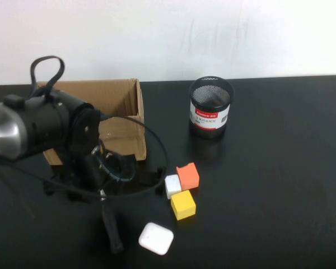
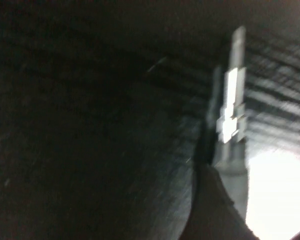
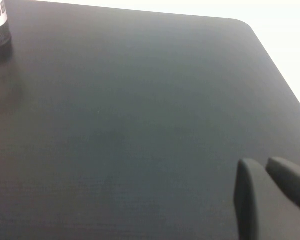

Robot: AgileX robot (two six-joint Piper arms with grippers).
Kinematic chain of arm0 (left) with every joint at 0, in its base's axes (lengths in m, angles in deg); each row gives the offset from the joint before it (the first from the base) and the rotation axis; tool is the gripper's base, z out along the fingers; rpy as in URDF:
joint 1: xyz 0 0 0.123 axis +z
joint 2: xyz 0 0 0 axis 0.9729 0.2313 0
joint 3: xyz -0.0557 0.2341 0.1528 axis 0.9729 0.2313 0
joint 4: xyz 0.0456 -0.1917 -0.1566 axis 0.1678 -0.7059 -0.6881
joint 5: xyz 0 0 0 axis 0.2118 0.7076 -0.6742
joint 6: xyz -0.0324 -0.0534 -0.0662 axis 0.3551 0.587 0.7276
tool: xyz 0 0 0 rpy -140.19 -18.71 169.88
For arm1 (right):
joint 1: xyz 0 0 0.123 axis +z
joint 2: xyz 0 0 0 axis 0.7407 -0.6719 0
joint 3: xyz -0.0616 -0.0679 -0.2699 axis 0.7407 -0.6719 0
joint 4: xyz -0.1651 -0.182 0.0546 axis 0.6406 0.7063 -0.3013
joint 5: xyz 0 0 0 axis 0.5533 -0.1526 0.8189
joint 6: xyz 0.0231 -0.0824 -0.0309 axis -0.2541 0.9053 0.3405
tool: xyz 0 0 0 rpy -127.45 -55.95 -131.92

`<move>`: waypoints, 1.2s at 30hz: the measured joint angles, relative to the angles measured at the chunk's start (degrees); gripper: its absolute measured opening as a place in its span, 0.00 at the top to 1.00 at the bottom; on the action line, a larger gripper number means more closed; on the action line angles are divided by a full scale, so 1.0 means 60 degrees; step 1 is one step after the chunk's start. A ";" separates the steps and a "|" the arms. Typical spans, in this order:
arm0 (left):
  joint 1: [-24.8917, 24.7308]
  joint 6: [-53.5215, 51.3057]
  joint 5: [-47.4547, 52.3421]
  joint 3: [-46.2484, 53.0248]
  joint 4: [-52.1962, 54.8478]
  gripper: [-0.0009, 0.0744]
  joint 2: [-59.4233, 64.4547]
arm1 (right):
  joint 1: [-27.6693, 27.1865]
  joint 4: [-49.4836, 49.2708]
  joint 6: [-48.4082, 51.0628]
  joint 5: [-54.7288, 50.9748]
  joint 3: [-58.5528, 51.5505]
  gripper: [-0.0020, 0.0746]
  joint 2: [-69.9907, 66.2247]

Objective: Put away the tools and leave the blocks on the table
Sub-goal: Pick up the black Screwdriver from the table

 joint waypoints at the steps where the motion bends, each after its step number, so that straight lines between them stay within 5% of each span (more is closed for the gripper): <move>1: 0.0000 -0.0104 0.0017 -0.0130 0.0000 0.53 0.0086 | 0.0000 0.0000 0.0000 0.0000 0.0000 0.98 0.0000; 10: 0.0000 -0.0594 0.0708 -0.0195 0.0101 0.53 0.0497 | 0.0000 0.0000 0.0000 0.0000 0.0000 0.98 0.0000; 24: 0.0000 -0.1070 -0.0409 -0.0101 -0.0727 0.54 0.1272 | 0.0000 0.0000 0.0000 0.0000 0.0000 0.98 0.0000; 29: 0.0000 -0.1981 -0.0333 -0.0101 -0.0807 0.77 0.1450 | 0.0000 0.0000 0.0000 0.0000 0.0000 0.98 0.0000; 36: -0.0087 -0.3027 -0.0658 -0.0101 -0.0932 0.76 0.1298 | 0.0000 0.0000 0.0000 0.0000 0.0000 0.98 0.0000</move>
